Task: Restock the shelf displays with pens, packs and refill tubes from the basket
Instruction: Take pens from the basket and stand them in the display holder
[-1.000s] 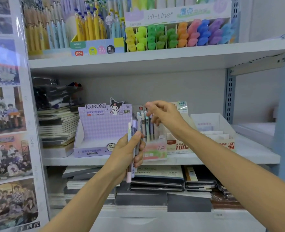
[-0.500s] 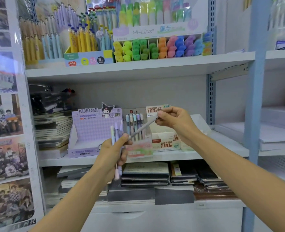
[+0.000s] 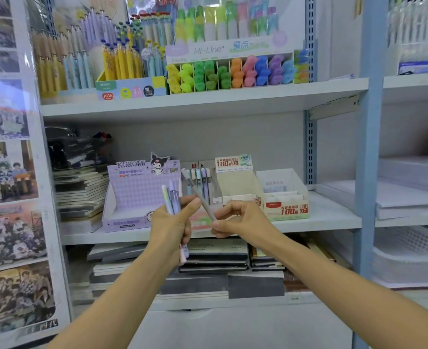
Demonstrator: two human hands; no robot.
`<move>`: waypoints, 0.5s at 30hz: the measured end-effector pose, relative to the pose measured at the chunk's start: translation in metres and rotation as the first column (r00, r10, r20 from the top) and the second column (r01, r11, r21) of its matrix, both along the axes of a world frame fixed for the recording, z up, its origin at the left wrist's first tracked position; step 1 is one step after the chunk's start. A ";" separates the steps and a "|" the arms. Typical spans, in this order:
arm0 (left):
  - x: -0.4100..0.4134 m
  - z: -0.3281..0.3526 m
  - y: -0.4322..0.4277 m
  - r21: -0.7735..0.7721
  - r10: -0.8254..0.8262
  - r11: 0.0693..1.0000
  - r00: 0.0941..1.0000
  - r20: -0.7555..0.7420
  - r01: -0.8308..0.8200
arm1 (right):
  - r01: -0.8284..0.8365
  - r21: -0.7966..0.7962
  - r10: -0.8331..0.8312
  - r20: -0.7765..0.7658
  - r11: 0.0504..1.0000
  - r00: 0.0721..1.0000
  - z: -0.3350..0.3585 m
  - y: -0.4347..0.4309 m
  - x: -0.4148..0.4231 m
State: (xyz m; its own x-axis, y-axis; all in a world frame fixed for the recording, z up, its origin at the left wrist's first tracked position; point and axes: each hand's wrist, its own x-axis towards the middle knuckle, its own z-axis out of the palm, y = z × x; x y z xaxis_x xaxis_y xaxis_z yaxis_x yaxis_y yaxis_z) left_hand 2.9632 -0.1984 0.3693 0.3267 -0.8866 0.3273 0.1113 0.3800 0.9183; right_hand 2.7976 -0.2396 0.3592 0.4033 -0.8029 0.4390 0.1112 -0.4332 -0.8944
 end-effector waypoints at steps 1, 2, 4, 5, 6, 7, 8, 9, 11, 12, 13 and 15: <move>-0.002 0.000 0.000 -0.008 0.020 1.000 1.000 -0.001 -0.020 | 0.006 -0.014 -0.006 -0.012 1.000 1.000 -0.001 0.002 0.002; -0.002 -0.001 -0.001 -0.016 0.036 0.999 0.999 0.001 -0.036 | 0.008 -0.024 -0.009 -0.030 1.000 1.000 -0.002 0.004 0.003; -0.001 0.000 -0.001 -0.028 0.045 0.999 0.999 0.013 -0.044 | -0.006 -0.033 0.003 -0.067 0.999 0.998 -0.001 0.008 0.005; 0.000 0.000 -0.001 -0.030 0.038 0.999 0.999 0.019 -0.038 | -0.022 -0.042 0.019 -0.089 0.999 0.996 0.001 0.009 0.005; 0.001 0.000 -0.001 -0.031 0.026 0.999 0.999 0.029 -0.026 | -0.030 -0.067 0.023 -0.113 0.997 0.993 0.003 0.010 0.005; 0.003 0.000 -0.001 -0.030 0.011 1.000 0.999 0.042 -0.010 | -0.019 -0.114 0.005 -0.127 0.993 0.992 0.008 0.010 0.005; 0.003 -0.001 -0.001 -0.028 -0.006 1.000 0.998 0.057 0.008 | 0.010 -0.165 -0.030 -0.117 0.986 0.993 0.013 0.009 0.005; 0.003 -0.001 -0.001 -0.027 -0.022 0.999 0.997 0.068 0.024 | 0.051 -0.202 -0.068 -0.080 0.978 0.994 0.019 0.008 0.005; 0.004 -0.001 -0.002 -0.028 -0.052 0.998 0.995 0.088 0.055 | 0.107 -0.210 -0.103 0.029 0.972 0.994 0.033 0.004 0.006; 0.003 0.000 -0.003 -0.026 -0.072 0.997 0.992 0.104 0.075 | 0.107 -0.201 -0.096 0.066 0.974 0.993 0.040 0.001 0.007; 0.003 0.000 -0.004 -0.021 -0.095 0.995 0.988 0.123 0.098 | 0.099 -0.201 -0.084 0.079 0.975 0.993 0.045 -0.001 0.009; 0.002 0.001 -0.005 0.001 -0.136 0.990 0.978 0.160 0.138 | 0.098 -0.232 -0.087 0.057 0.968 0.995 0.053 -0.004 0.012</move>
